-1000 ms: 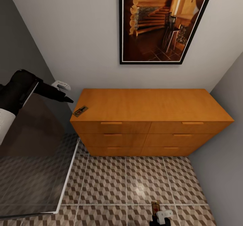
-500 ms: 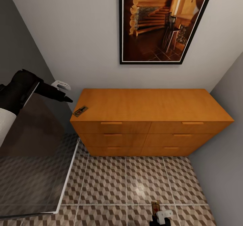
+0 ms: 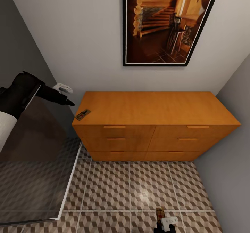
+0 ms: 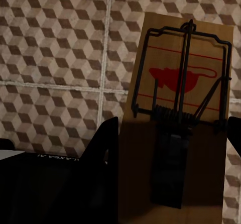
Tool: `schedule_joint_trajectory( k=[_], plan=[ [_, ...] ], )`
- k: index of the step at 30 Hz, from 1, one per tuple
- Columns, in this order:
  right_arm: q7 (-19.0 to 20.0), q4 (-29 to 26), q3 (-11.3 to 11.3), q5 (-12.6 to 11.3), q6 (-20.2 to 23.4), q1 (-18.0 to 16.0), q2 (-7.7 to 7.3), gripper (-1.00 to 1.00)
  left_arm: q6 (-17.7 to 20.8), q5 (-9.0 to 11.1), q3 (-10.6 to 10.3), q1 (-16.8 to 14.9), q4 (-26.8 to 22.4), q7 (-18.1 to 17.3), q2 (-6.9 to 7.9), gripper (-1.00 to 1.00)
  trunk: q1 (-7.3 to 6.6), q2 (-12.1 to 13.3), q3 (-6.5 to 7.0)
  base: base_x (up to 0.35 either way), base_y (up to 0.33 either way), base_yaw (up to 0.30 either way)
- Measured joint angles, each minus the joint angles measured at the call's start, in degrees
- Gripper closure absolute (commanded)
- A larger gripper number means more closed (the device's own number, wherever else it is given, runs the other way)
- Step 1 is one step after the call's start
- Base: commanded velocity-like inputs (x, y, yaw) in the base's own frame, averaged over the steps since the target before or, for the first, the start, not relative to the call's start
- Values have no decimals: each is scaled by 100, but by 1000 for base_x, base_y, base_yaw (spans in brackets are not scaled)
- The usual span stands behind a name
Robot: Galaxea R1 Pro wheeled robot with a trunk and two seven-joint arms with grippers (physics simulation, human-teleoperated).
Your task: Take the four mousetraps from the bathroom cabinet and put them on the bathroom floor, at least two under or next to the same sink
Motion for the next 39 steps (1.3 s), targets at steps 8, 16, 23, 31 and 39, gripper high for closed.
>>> schedule_joint_trajectory(
  k=[8,16,23,31,39],
  plan=[
    [0,2,5,-8,8,0,14,100,8,11,3,0,13,-11,0,-100,0,0,-7,0,0,0],
    [0,4,0,-9,9,0,14,100,9,13,5,0,7,-14,0,-100,0,0,-68,0,0,0],
    [0,4,0,-9,9,0,17,100,9,12,3,0,7,-14,0,-100,0,0,-131,0,0,0],
    [0,5,1,-9,9,0,18,100,9,16,4,0,13,-14,-3,-100,0,0,-203,1,0,0],
    [0,6,1,-9,9,0,18,100,9,13,-1,6,15,-14,-1,-100,-1,0,-276,115,0,0]
  ],
)
